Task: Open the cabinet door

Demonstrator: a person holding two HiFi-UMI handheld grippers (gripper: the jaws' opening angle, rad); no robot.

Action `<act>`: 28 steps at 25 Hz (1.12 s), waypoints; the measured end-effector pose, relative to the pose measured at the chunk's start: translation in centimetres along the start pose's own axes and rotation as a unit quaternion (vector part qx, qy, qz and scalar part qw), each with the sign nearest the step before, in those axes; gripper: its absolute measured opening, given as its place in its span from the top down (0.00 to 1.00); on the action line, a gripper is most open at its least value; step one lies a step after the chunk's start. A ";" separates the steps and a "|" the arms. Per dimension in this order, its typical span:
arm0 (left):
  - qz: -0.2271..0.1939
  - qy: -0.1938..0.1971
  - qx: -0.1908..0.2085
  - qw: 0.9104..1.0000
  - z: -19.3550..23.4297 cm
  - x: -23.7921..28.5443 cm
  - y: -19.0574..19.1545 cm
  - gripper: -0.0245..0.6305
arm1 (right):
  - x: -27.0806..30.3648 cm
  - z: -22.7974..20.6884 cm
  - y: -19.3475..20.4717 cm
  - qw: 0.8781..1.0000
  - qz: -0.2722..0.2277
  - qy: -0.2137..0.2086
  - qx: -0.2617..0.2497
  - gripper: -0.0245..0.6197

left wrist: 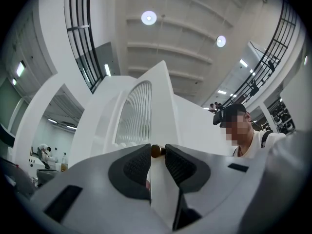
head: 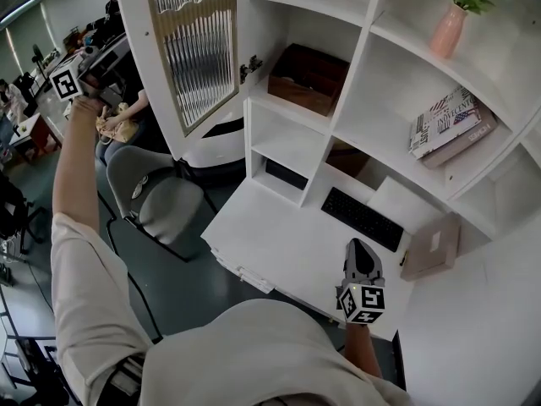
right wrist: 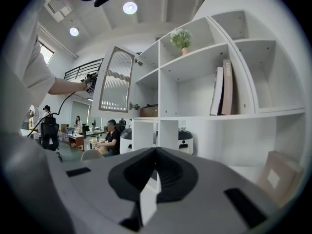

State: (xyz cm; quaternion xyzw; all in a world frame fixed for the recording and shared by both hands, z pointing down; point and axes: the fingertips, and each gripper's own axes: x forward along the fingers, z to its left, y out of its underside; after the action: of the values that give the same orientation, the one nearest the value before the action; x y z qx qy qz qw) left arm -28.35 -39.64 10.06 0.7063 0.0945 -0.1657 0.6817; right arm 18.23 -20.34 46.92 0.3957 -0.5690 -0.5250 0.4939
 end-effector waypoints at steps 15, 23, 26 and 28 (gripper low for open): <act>0.012 -0.148 0.090 0.985 -0.1 -0.5 -0.8 0.69 | 0.3 1.8 -0.2 1.000 -0.004 -0.027 -0.003 0.96; 0.016 -0.221 0.129 0.967 -0.8 -1.9 -1.2 0.58 | 0.3 2.7 -0.5 0.999 -0.008 -0.042 -0.006 0.96; 0.023 -0.235 0.135 0.962 -1.1 -2.1 -1.1 0.55 | 0.2 3.0 -0.5 0.999 -0.007 -0.046 -0.006 0.96; 0.021 -0.243 0.137 0.960 -1.3 -2.4 -1.1 0.52 | 0.1 3.1 -0.4 0.999 -0.007 -0.048 -0.006 0.96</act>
State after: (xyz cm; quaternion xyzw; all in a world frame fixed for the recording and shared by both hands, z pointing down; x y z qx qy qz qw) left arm -30.84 -38.05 9.89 0.7334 -0.1124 -0.3289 0.5842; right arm 15.15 -19.87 46.63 0.3712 -0.5857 -0.5506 0.4647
